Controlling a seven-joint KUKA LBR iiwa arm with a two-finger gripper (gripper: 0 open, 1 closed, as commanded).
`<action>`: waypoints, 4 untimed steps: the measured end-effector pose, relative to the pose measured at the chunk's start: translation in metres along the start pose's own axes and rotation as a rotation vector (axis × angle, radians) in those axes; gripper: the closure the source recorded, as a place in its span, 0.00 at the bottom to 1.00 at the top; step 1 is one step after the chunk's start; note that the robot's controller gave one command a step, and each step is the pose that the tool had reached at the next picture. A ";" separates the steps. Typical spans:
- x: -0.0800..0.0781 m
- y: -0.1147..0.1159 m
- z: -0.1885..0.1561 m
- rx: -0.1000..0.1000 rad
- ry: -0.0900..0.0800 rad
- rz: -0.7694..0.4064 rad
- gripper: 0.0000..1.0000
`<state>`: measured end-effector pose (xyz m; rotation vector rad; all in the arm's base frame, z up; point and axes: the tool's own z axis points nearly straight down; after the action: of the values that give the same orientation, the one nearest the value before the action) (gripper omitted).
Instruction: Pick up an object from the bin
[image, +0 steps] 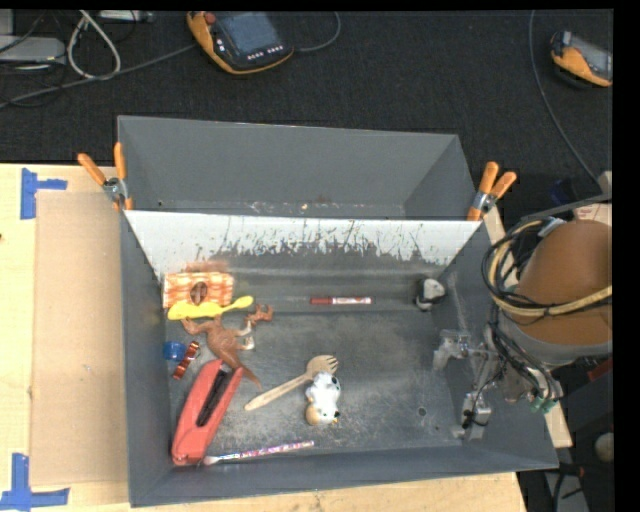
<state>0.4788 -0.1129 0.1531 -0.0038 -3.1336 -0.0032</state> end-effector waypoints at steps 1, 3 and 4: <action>-0.002 0.001 -0.003 0.001 -0.006 -0.005 0.00; 0.002 0.057 0.007 0.001 -0.002 -0.141 0.00; -0.022 -0.015 -0.009 0.002 -0.006 -0.041 0.00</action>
Offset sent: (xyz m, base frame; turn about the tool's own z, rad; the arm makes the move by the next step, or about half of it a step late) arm 0.0032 0.0396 0.0042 -0.1055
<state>0.5012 -0.1279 0.1620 0.0604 -3.1396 0.0000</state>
